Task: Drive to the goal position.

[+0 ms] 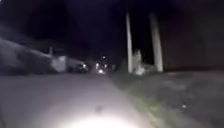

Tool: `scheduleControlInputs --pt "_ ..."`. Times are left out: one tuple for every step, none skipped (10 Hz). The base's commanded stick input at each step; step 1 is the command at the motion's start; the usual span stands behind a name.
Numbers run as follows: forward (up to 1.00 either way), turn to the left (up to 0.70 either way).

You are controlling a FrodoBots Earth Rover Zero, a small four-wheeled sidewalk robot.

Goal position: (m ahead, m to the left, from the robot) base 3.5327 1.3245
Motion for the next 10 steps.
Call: scheduleControlInputs --pt "0.70 0.00" --pt "0.70 0.00" --pt "0.70 0.00" --pt "0.70 0.00" --pt "0.70 0.00" --pt "0.70 0.00" --pt "0.70 0.00" --pt "0.70 0.00" --pt "0.70 0.00" --pt "0.70 0.00"
